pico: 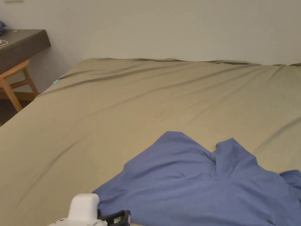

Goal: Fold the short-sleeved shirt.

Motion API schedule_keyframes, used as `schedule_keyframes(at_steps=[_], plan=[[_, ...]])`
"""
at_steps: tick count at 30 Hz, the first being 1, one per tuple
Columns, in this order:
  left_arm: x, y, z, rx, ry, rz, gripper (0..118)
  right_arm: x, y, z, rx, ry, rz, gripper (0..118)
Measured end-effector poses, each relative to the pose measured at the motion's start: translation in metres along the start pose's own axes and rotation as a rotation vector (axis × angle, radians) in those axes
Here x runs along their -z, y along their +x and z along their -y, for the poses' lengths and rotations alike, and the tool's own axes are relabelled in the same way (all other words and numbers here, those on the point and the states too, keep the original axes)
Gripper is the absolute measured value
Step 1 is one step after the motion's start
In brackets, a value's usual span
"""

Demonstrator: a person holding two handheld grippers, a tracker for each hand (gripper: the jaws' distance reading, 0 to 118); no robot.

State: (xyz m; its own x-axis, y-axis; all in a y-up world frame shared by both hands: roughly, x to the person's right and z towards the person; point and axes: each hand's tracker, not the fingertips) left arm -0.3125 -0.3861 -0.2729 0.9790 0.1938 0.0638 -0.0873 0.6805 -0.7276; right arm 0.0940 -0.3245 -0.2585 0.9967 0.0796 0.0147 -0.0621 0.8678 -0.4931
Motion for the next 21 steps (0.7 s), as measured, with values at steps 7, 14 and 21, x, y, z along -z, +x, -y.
schedule_keyframes(at_steps=[7, 14, 21], plan=[[0.023, -0.003, 0.015, -0.044, -0.057, 0.016, 0, -0.009, -0.026, 0.017, -0.002, -0.060, -0.155, 2], [0.084, -0.107, -0.037, -0.090, -0.025, -0.299, 118, 0.003, -0.010, -0.005, 0.040, -0.016, -0.111, 2], [0.144, -0.136, -0.026, -0.058, -0.123, -0.346, 118, 0.005, -0.014, -0.018, 0.035, -0.004, -0.096, 2]])
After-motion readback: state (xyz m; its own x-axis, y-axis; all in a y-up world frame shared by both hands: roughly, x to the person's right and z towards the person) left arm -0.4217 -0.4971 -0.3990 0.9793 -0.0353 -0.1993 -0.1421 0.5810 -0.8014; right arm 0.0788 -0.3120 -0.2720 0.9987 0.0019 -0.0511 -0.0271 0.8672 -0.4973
